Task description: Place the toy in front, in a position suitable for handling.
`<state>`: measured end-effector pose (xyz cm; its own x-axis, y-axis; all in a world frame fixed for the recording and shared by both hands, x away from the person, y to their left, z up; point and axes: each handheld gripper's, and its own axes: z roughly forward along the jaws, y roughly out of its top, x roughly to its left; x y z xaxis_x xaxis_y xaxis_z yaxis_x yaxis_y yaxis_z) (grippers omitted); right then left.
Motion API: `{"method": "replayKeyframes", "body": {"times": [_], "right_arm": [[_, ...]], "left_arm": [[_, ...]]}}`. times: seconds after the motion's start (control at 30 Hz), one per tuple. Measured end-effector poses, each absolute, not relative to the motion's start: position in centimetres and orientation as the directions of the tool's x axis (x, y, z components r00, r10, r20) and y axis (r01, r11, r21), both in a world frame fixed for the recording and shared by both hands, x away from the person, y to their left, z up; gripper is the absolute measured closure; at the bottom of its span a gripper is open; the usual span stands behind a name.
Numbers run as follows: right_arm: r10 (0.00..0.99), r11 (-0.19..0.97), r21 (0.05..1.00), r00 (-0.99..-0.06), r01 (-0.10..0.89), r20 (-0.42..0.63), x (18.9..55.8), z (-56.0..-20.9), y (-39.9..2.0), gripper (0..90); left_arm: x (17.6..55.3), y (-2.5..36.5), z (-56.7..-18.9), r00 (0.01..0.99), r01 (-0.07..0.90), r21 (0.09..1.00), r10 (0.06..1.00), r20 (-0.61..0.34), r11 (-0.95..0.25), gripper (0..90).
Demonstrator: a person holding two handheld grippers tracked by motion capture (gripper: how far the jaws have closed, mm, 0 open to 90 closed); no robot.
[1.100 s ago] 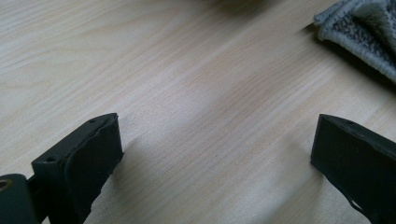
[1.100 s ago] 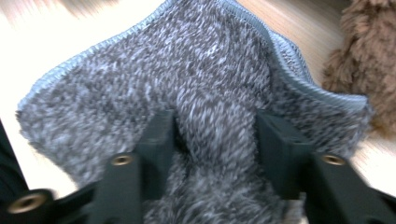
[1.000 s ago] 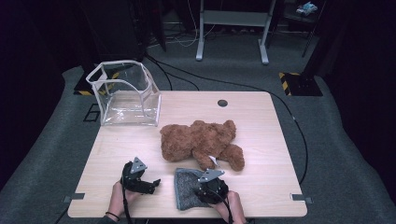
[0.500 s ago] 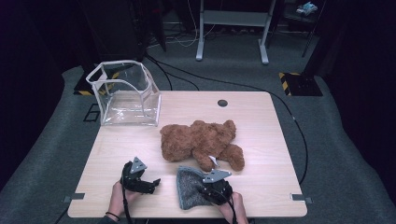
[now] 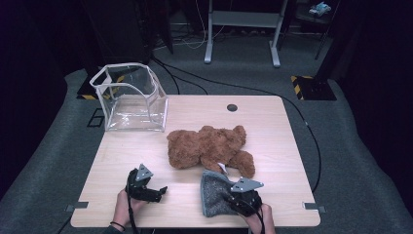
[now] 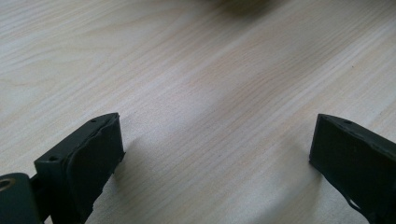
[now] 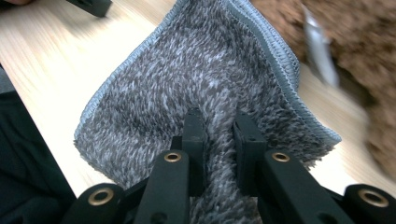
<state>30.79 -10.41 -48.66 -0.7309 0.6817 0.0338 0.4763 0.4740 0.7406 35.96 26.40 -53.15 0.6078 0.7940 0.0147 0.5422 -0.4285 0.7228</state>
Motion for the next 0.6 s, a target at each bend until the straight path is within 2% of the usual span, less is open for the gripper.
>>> {"method": "replayKeyframes", "body": {"times": [0.6], "right_arm": [[0.812,0.410,0.721,-0.583,0.559,-0.010,28.8,-48.4,-18.6,78.2]], "left_arm": [[36.0,26.4,-53.2,0.608,0.542,0.723,0.794,0.014,-0.428,2.3]]}}
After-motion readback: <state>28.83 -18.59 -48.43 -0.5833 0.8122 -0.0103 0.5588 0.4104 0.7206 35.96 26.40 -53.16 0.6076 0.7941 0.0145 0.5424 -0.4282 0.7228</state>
